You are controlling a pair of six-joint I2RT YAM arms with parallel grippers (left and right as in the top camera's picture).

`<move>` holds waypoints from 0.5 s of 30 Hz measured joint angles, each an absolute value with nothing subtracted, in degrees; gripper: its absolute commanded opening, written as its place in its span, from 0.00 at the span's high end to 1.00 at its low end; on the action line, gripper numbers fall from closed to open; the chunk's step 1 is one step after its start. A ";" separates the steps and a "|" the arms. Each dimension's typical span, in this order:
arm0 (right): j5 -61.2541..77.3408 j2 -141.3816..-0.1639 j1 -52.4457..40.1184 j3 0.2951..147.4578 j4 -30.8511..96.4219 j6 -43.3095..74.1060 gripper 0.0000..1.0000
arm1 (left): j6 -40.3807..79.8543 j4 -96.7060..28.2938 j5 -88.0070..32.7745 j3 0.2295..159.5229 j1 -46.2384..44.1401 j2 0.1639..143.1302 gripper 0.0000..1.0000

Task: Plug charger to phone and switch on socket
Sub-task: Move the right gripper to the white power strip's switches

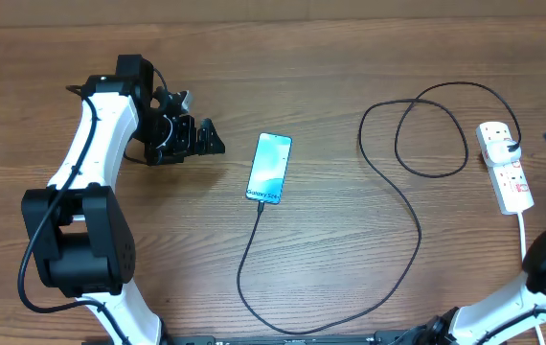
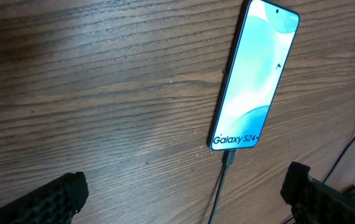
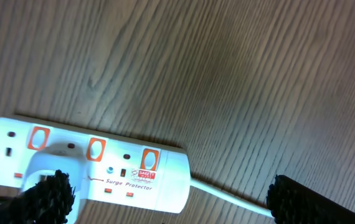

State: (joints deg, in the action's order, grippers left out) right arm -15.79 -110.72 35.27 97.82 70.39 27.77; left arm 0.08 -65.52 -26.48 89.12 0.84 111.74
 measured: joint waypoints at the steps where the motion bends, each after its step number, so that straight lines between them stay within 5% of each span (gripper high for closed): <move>1: -15.77 -111.35 35.27 97.82 70.43 27.29 0.00 | 0.08 -65.52 -26.48 89.12 0.84 111.74 0.00; 15: -15.27 -118.83 35.94 97.27 66.50 24.05 0.00 | 0.10 -65.52 -26.48 89.12 0.84 111.74 0.01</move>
State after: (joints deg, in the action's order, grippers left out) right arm -15.27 -118.83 35.94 97.27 66.50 24.05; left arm 0.10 -65.52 -26.48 89.12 0.84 111.74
